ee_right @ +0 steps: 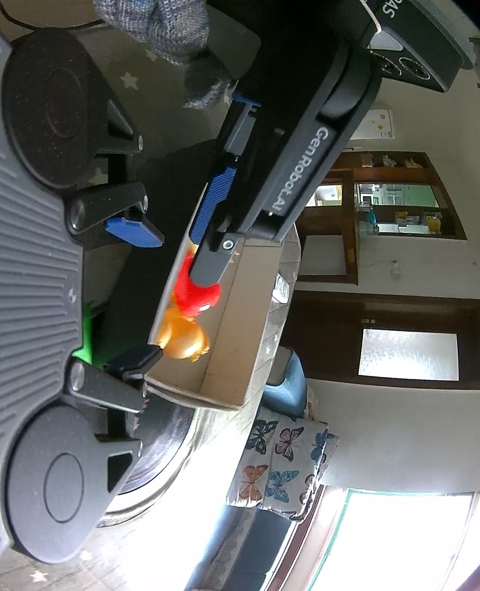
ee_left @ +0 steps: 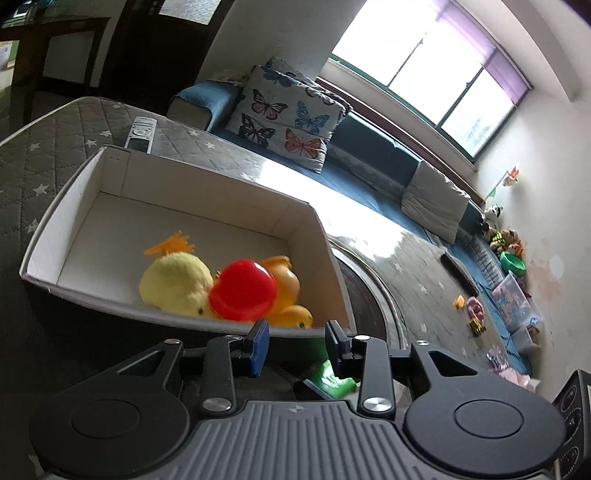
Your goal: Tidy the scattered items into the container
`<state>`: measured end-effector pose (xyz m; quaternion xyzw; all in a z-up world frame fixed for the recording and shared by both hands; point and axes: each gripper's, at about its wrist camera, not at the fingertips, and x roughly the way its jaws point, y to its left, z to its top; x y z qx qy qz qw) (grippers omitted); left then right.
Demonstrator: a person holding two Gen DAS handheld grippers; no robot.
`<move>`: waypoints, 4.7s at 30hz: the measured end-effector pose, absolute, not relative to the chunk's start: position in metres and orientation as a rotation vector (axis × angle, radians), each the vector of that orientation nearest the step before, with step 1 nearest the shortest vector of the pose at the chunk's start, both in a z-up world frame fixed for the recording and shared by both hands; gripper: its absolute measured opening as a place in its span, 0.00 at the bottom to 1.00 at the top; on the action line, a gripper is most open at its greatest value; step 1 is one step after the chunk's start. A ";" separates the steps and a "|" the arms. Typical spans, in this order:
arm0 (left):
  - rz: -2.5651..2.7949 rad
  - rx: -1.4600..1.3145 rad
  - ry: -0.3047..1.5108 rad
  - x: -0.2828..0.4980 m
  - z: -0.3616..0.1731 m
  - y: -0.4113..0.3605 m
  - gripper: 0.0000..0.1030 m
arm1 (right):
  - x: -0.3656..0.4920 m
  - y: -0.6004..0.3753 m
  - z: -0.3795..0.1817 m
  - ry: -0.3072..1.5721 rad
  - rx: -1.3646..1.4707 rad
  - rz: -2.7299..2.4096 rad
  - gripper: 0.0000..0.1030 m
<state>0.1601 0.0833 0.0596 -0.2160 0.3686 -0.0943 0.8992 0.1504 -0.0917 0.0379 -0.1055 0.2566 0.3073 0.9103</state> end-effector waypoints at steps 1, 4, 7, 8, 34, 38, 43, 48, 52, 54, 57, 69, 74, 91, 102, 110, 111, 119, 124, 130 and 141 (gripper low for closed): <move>-0.200 -0.444 0.764 0.157 0.059 0.081 0.35 | 0.148 -0.095 0.037 0.530 -0.218 0.630 0.63; -0.220 -0.441 0.778 0.151 0.053 0.073 0.35 | 0.143 -0.102 0.030 0.549 -0.221 0.617 0.63; -0.236 -0.441 0.805 0.147 0.045 0.065 0.35 | 0.141 -0.109 0.021 0.573 -0.223 0.602 0.64; -0.240 -0.441 0.817 0.147 0.041 0.062 0.35 | 0.141 -0.110 0.019 0.582 -0.222 0.598 0.64; -0.235 -0.548 0.922 0.173 -0.005 0.052 0.34 | 0.175 -0.131 -0.020 0.659 -0.151 0.568 0.60; -0.263 -0.558 0.918 0.167 -0.006 0.054 0.33 | 0.166 -0.130 -0.014 0.651 -0.156 0.578 0.59; -0.279 -0.548 0.893 0.154 0.002 0.059 0.32 | 0.152 -0.127 -0.005 0.634 -0.168 0.591 0.59; -0.284 -0.543 0.854 0.137 0.013 0.068 0.30 | 0.138 -0.119 0.008 0.607 -0.182 0.610 0.58; -0.272 -0.543 0.807 0.123 0.027 0.080 0.29 | 0.129 -0.109 0.021 0.571 -0.194 0.637 0.58; -0.263 -0.544 0.782 0.119 0.034 0.086 0.29 | 0.127 -0.102 0.029 0.549 -0.200 0.651 0.58; -0.246 -0.542 0.742 0.114 0.046 0.096 0.28 | 0.128 -0.089 0.038 0.520 -0.207 0.669 0.58; -0.149 -0.572 0.651 0.136 0.067 0.153 0.28 | 0.164 -0.021 0.058 0.446 -0.231 0.728 0.58; -0.121 -0.576 0.656 0.157 0.063 0.172 0.28 | 0.185 0.003 0.051 0.457 -0.222 0.728 0.58; -0.057 -0.607 0.685 0.174 0.037 0.192 0.29 | 0.191 0.007 0.030 0.503 -0.230 0.722 0.59; -0.027 -0.611 0.655 0.161 0.044 0.203 0.29 | 0.181 0.021 0.031 0.502 -0.218 0.787 0.60; -0.026 -0.608 0.669 0.159 0.043 0.200 0.29 | 0.175 0.018 0.032 0.497 -0.233 0.776 0.60; -0.029 -0.606 0.671 0.158 0.043 0.198 0.29 | 0.174 0.017 0.033 0.497 -0.235 0.774 0.60; -0.031 -0.560 0.681 0.142 0.048 0.183 0.29 | 0.162 0.003 0.036 0.493 -0.255 0.756 0.69; -0.015 -0.508 0.703 0.131 0.047 0.169 0.29 | 0.156 -0.010 0.033 0.521 -0.227 0.750 0.77; 0.004 -0.432 0.715 0.120 0.043 0.152 0.29 | 0.146 -0.022 0.027 0.548 -0.225 0.732 0.84; 0.071 -0.326 0.703 0.100 0.030 0.136 0.29 | 0.129 -0.040 0.011 0.601 -0.195 0.678 0.95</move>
